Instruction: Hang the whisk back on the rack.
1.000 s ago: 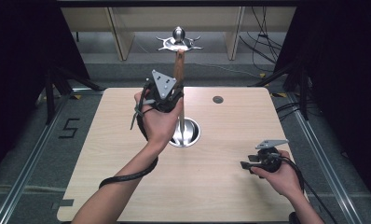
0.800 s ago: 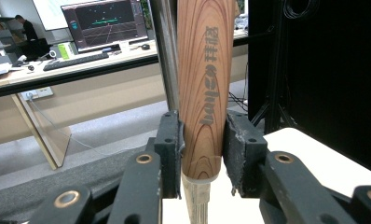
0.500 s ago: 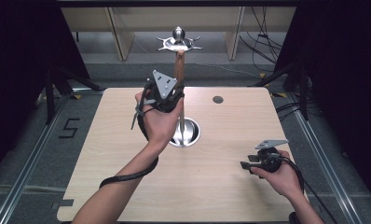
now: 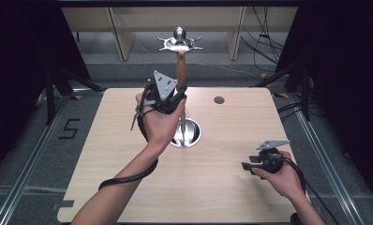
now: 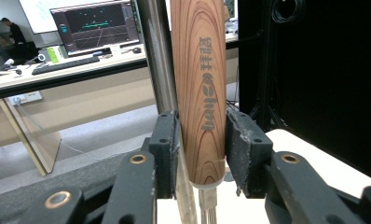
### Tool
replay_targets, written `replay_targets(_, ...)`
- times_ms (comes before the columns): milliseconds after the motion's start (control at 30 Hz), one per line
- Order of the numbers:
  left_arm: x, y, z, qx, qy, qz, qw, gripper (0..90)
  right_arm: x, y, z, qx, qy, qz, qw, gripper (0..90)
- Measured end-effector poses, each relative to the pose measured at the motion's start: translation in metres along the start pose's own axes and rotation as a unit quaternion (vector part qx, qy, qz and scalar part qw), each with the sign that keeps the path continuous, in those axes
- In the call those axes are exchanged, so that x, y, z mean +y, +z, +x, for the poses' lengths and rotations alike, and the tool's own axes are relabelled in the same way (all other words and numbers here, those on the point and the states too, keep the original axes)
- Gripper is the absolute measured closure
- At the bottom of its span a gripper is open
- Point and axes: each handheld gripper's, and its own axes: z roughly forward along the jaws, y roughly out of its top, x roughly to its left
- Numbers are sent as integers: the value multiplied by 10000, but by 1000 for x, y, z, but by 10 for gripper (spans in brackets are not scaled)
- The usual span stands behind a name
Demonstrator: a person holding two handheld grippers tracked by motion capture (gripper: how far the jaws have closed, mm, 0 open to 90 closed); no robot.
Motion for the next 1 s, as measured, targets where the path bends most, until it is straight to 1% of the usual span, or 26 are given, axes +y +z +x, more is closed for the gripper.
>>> replay_targets(100,0,-2,1,-67,27,16,10000,629,0,0,0,2,-4,-1,10000,526)
replay_targets(233,1,-7,5,-172,21,75,9998,574,0,0,0,-10,0,12,10000,525)
replay_targets(267,1,-7,5,-172,21,75,9998,560,0,0,0,-10,0,12,10000,525)
replay_targets(300,1,-8,6,-203,-5,76,9998,560,0,0,1,2,36,25,10000,524)
replay_targets(333,0,-10,8,-238,-21,84,9997,535,1,-1,2,16,116,60,9999,524)
replay_targets(367,0,-10,8,-238,-21,84,9997,526,1,-1,2,16,116,60,9999,524)
replay_targets(400,0,-12,9,-280,-31,82,9996,526,1,0,1,17,64,46,10000,524)
replay_targets(433,-1,-13,10,-338,-65,80,9994,501,1,-1,3,16,161,72,9998,524)
replay_targets(467,-2,-17,12,-432,-69,96,9990,492,1,0,1,11,82,50,10000,524)
replay_targets(500,-2,-17,12,-432,-69,96,9990,484,1,0,1,11,82,50,10000,524)
replay_targets(533,-3,-20,14,-511,-54,136,9986,484,1,0,1,9,81,49,10000,524)
replay_targets(567,-3,-21,16,-562,-69,166,9983,468,1,0,2,13,119,54,9999,523)
replay_targets(633,-5,-25,18,-666,-79,231,9975,436,1,-1,2,12,105,47,9999,523)
replay_targets(667,-7,-28,23,-713,-118,244,9971,418,1,0,2,11,112,49,9999,523)
replay_targets(767,-10,-33,29,-702,-112,315,9970,392,1,0,2,1,112,53,9999,523)
replay_targets(800,-13,-35,33,-699,-153,340,9969,386,1,0,1,6,80,49,10000,522)
replay_targets(833,-16,-40,39,-679,-139,383,9969,373,1,0,1,0,31,33,10000,522)
replay_targets(867,-16,-40,39,-679,-139,383,9969,368,1,0,0,-18,-22,33,10000,522)
replay_targets(900,-22,-44,45,-717,-158,427,9964,364,1,0,0,-17,-19,30,10000,522)
replay_targets(1000,-31,-51,56,-644,-87,504,9966,366,1,0,-1,-20,-31,43,10000,522)
